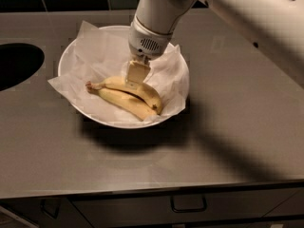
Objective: Pick banana from white bowl
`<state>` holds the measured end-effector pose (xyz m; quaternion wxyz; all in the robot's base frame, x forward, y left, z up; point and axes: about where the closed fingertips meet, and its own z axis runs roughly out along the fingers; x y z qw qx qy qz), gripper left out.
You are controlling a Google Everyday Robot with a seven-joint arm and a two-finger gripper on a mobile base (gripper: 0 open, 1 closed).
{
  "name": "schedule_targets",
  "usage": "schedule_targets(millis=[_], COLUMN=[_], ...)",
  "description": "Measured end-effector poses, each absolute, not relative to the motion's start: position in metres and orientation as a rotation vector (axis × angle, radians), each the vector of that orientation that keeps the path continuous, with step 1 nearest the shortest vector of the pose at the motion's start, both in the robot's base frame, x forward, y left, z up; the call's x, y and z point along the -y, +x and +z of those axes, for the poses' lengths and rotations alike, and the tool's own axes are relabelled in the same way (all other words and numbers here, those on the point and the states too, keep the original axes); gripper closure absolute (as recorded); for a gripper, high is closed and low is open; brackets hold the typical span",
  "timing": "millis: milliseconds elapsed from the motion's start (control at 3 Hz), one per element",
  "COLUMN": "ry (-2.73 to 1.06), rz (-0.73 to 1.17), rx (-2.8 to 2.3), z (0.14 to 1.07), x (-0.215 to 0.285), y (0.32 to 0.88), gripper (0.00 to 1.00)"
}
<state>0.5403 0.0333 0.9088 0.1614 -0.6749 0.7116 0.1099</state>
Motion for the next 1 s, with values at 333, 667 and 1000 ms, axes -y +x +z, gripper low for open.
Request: schedule_targets(millis=[333,667,1000], ry=[-1.928,-1.928,-1.928], rz=[0.320,0.321,0.324], rx=[-2.030,-2.033,-2.041], z=[0.9110,0.9106,0.9086], x=[-0.0349,-0.0349,-0.0343], y=[0.5383,0.5383,0.5389], gripper=[0.40,0.41,0.41])
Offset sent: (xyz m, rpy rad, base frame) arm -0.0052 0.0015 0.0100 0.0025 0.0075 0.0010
